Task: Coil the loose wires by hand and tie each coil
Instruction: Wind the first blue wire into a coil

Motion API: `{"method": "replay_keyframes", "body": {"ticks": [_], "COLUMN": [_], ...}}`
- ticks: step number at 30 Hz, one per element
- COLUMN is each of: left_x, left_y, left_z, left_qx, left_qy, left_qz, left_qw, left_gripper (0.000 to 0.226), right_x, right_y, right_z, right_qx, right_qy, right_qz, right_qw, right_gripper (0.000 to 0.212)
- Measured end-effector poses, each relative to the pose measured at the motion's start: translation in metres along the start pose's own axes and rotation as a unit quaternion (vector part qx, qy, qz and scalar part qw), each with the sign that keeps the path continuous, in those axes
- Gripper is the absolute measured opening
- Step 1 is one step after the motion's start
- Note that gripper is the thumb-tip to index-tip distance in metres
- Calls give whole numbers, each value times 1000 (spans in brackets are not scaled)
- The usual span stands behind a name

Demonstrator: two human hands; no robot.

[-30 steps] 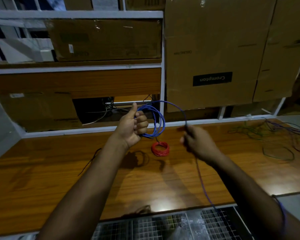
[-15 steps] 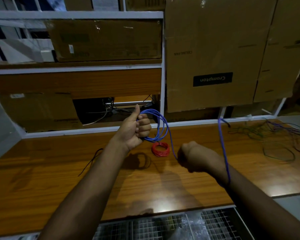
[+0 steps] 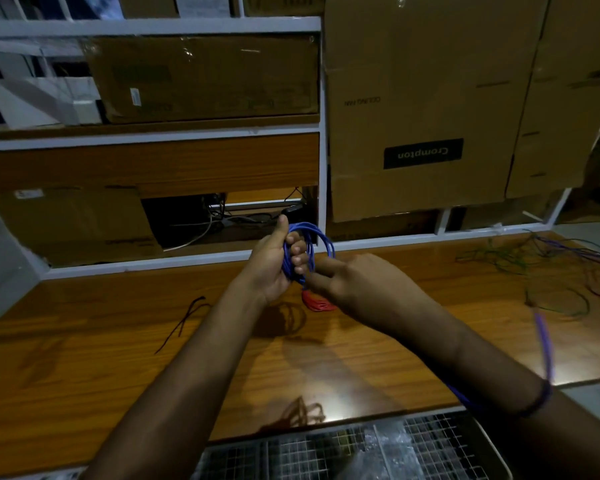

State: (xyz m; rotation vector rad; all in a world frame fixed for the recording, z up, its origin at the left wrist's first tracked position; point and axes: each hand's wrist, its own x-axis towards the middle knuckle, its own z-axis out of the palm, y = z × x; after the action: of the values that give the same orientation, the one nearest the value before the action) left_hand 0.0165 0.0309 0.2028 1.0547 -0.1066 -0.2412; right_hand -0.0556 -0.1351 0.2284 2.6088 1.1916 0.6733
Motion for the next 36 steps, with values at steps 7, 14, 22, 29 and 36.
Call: {"method": "replay_keyframes", "body": {"ticks": [7,14,22,29,36], "left_x": [-8,-7,-4,-9,-7], "left_y": [-11,-7,6,7,10], "left_z": [9,8,-15,-1,-6], "left_qx": [115,74,21,8,-42], "left_qy": [-21,-76,-60,-169,-218], "left_qz": [-15,-54,-95,-141,-136], "left_qw": [993,993,994,975,966], "left_gripper": [44,44,48,45,38], "right_x": [16,22,-1,12,9], "right_y": [19,43,80,75,68], "right_z": [1,-1,-40,-19,4], "right_qx": [13,138,607,519,500], "right_qy": [119,102,-117,3,-8], "right_qz": [-27,110,229,320,249], "right_qw": [992,979,752,793,830], "right_gripper": [52,18,22,11,51]}}
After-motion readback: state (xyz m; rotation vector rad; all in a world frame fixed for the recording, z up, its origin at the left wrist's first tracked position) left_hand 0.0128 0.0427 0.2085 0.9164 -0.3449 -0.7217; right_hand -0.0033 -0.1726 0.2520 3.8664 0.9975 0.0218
